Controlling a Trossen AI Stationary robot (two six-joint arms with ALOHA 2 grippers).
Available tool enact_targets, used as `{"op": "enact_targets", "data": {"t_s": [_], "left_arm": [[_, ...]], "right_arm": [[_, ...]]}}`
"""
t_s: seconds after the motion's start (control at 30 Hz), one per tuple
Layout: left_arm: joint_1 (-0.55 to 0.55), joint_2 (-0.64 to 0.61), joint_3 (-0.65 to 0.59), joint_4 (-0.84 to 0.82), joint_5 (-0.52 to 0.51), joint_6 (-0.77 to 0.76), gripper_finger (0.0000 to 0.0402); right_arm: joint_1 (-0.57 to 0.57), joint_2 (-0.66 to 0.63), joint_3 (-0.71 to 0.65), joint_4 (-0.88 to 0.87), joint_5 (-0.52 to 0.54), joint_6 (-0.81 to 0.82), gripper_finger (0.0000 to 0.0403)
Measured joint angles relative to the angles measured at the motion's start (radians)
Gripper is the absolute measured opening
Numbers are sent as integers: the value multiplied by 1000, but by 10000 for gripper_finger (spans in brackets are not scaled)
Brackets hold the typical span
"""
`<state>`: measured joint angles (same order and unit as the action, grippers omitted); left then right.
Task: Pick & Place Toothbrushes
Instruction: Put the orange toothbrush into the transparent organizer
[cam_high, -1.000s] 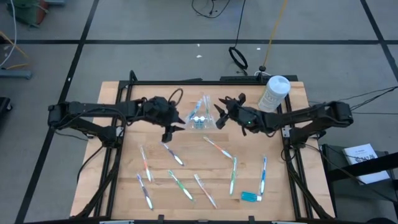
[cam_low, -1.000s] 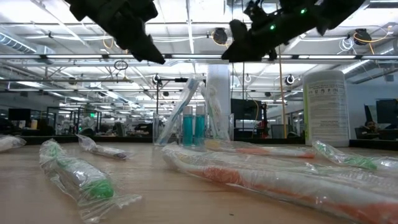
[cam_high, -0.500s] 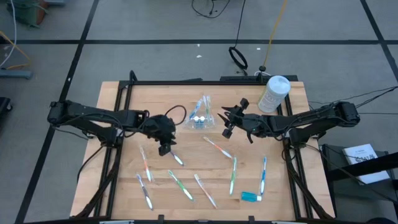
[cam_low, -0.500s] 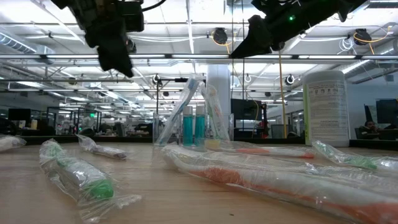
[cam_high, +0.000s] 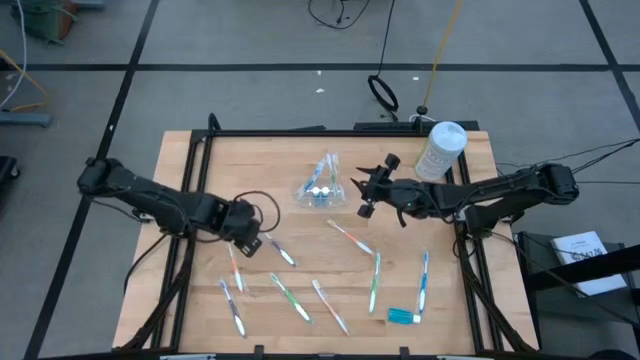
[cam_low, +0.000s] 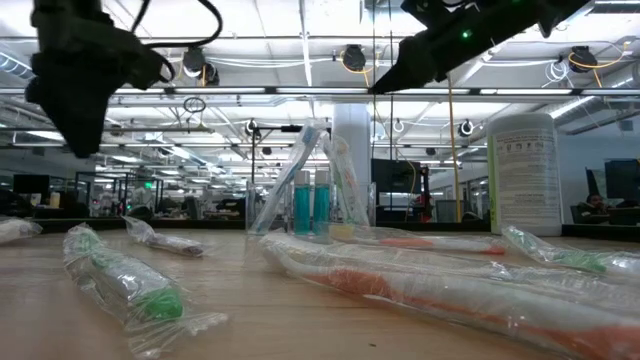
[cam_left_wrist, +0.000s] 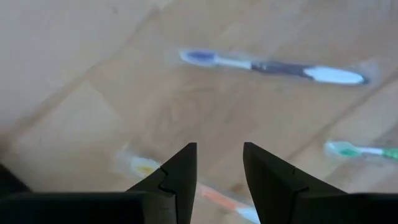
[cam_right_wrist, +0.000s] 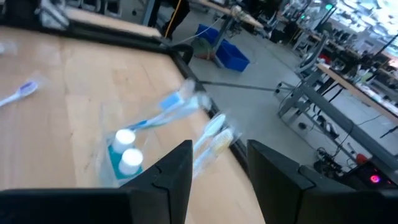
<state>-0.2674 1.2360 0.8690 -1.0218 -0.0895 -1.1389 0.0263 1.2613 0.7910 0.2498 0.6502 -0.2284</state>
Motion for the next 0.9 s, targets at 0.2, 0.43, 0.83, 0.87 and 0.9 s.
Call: {"op": "enact_targets", "data": {"t_s": [0.2,0.43,0.83,0.87,0.9], "left_arm": [[-92,0,-109,103,75,-152,134],[-158,0,-269,278,181,-341,134],[-214,0,-274,262,111,-564,133],[-216,0,-274,262,109,-591,133],[-218,0,-274,257,106,-613,134]], "right_arm": [[-21,0,0,75,0,-1,144],[-25,0,0,83,0,-1,142],[-25,0,0,120,0,-21,140],[-25,0,0,120,0,-21,140],[-25,0,0,120,0,-21,140]]}}
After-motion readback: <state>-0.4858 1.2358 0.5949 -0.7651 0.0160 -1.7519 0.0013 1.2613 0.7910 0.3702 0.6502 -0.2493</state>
